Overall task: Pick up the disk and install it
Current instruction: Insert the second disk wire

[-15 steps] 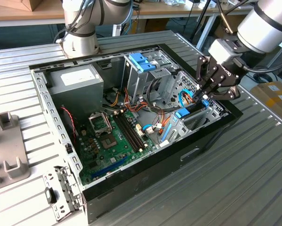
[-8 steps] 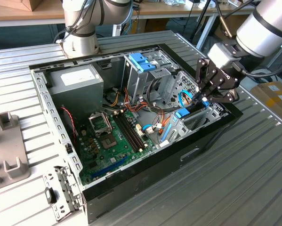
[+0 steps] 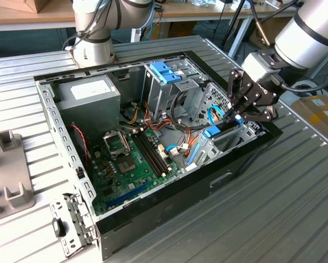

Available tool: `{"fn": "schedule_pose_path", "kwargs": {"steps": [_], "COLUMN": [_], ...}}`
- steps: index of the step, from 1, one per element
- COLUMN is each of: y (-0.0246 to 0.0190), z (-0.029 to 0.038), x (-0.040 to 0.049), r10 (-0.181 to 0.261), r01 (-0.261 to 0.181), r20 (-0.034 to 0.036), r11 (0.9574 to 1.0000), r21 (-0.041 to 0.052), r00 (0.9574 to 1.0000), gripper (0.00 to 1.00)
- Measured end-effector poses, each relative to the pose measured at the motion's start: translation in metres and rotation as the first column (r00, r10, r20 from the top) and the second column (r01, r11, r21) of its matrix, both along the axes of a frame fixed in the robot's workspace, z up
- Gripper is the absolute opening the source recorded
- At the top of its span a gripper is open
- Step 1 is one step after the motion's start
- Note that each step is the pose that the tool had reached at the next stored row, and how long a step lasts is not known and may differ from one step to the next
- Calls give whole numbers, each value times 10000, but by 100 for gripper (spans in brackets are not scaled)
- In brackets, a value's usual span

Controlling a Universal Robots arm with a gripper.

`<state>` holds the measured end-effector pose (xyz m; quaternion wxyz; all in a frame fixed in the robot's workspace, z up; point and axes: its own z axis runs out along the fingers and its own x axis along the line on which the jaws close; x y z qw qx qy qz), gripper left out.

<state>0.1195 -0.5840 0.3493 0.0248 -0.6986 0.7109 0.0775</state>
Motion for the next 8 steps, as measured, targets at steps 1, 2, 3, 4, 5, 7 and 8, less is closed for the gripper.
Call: {"fn": "schedule_pose_path", "kwargs": {"steps": [1,2,3,4,5,7,8], "y": [0,0,0,0,0,0,0], "z": [-4,-9,-13,-20,-25,-31,-35], "x": [0,0,0,0,0,0,1], "r10": [2,3,5,8,13,19,25], "r01": [-2,-3,-5,-8,-13,-19,-25], "r20": [0,0,0,0,0,0,0], "r11": [10000,10000,10000,10000,10000,10000,10000], "r21": [0,1,0,1,0,1,1], "r00": [10000,10000,10000,10000,10000,10000,10000], "gripper": [16,16,16,16,16,16,16]}}
